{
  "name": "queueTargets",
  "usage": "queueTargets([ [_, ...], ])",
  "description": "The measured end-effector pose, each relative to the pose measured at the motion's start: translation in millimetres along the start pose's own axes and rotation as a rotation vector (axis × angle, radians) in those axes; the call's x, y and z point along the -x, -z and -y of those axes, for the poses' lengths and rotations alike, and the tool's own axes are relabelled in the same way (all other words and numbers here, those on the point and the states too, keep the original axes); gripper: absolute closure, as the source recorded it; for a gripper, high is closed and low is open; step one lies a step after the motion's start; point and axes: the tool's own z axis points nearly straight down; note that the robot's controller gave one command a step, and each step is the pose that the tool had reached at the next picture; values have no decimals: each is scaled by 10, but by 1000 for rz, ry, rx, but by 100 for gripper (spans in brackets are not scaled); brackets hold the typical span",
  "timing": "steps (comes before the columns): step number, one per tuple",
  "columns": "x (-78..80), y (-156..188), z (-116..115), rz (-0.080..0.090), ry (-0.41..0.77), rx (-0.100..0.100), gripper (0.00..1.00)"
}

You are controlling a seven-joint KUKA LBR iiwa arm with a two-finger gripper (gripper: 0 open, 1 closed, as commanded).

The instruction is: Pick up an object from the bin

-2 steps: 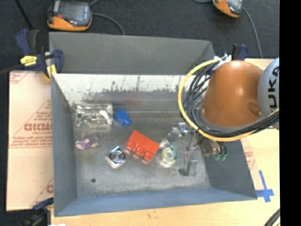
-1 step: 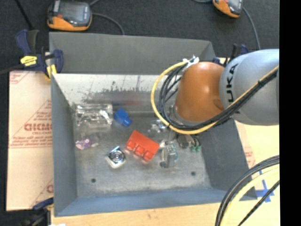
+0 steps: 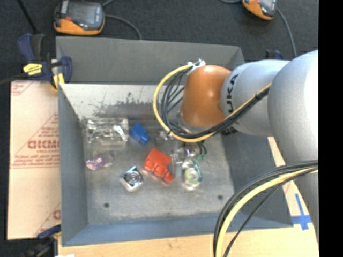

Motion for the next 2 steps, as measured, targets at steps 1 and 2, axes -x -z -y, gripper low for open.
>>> queueTargets([
  [1,-590,-26,-97,1,-85,0,0],
  [2,-576,-26,-92,3,-84,-1,100],
])
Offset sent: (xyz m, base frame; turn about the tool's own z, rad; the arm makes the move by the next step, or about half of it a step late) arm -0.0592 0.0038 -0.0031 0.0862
